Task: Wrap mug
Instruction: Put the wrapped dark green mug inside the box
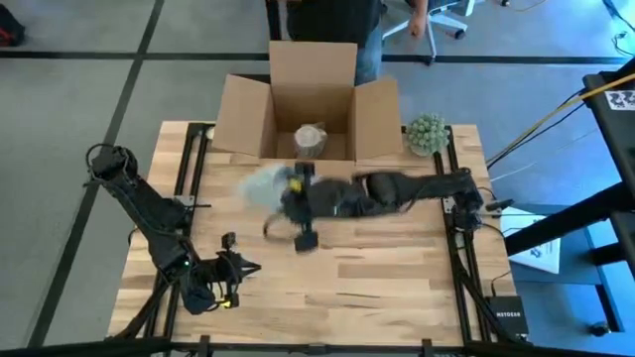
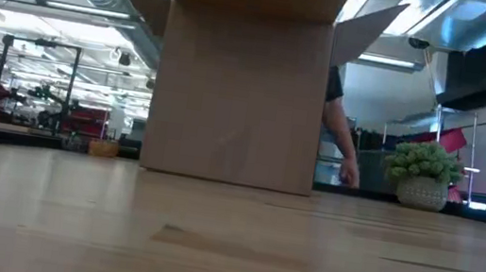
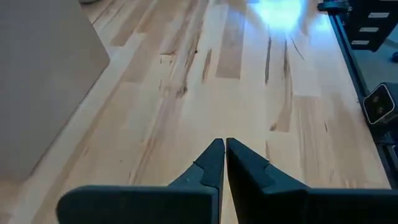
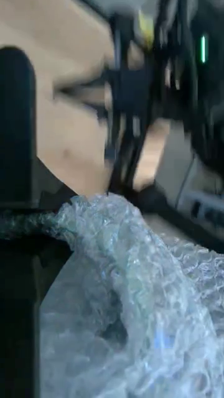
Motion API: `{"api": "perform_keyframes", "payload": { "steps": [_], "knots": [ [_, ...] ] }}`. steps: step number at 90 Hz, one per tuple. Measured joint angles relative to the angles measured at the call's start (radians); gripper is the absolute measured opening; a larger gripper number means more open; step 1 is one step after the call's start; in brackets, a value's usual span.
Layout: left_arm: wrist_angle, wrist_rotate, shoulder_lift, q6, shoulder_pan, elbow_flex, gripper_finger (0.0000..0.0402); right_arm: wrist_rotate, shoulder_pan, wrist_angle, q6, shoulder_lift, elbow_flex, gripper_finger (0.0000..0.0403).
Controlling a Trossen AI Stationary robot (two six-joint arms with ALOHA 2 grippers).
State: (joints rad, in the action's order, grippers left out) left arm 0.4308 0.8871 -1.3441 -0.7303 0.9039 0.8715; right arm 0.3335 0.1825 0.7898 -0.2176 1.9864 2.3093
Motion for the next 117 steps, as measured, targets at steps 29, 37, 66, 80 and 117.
{"api": "perform_keyframes", "payload": {
  "steps": [29,37,66,80,117],
  "knots": [
    [0.0,-0.004,0.0,-0.01,0.002,0.0,0.0,-0.006,-0.377,0.168,0.14,0.003,0.002,0.0002],
    [0.0,-0.004,0.0,-0.009,0.002,0.0,0.0,-0.083,-0.468,0.22,0.22,0.027,0.002,0.0002],
    [0.007,-0.004,-0.008,-0.007,0.002,0.0,0.0,-0.259,-0.573,0.261,0.343,0.114,-0.114,0.0002],
    [0.007,-0.004,-0.026,-0.007,0.001,0.0,0.0,-0.298,-0.567,0.164,0.366,0.112,-0.246,0.0003],
    [-0.001,-0.004,-0.037,-0.003,-0.005,0.001,0.0,-0.309,-0.568,0.041,0.46,0.104,-0.364,0.0042]
  ]
}}
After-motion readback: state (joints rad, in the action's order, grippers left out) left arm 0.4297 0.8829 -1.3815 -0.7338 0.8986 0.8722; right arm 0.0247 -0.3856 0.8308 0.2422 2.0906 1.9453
